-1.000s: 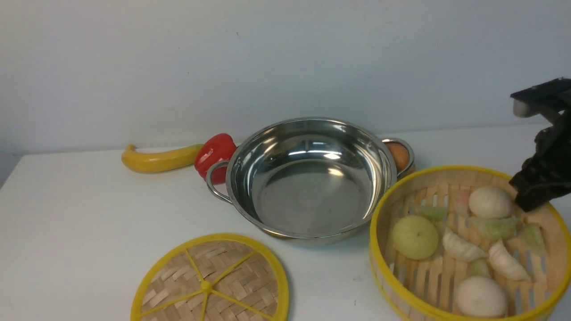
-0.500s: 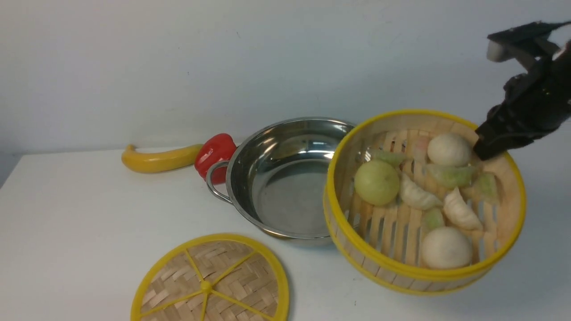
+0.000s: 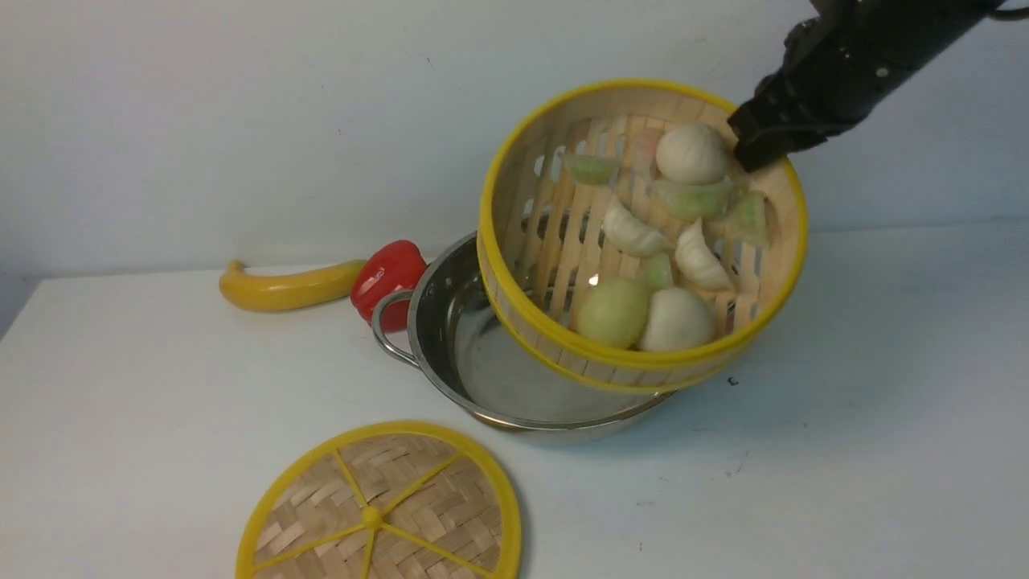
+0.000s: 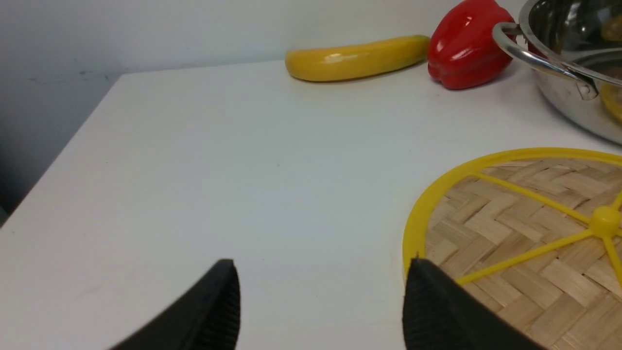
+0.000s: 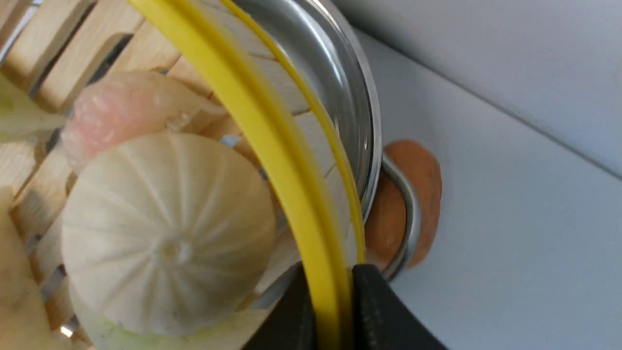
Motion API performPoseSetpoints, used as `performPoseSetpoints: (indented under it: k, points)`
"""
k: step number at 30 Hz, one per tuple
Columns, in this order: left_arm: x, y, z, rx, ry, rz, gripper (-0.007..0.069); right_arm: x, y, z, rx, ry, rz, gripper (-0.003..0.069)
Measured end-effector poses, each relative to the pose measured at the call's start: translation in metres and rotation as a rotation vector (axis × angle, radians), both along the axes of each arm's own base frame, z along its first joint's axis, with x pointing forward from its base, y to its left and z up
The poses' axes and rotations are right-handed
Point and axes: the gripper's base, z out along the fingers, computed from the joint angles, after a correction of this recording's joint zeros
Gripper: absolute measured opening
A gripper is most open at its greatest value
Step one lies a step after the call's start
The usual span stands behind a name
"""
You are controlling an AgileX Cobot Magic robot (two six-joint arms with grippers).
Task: Place the steamer in the pot on the white table, and put the lid on the steamer.
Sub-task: 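Place the bamboo steamer basket of food into the steel pot with the right gripper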
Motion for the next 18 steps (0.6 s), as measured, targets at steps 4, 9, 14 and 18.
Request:
performPoseSetpoints:
  k: [4,9,14,18]
  points:
    - [0.000,0.000,0.000,0.001,0.000,0.000,0.0419,0.016,0.007,-0.008,0.040,0.001,-0.005,0.0084]
    - [0.000,0.000,0.000,0.001,0.000,0.000,0.0419,0.031,0.016,-0.030,0.045,0.033,0.000,0.0084]
    - [0.000,0.000,0.000,0.001,0.000,0.000,0.0419,0.042,0.025,-0.051,0.036,0.058,0.014,0.0084]
    - [0.000,0.000,0.000,0.001,0.000,0.000,0.0419,0.049,0.036,-0.062,0.042,0.064,0.031,0.0084]
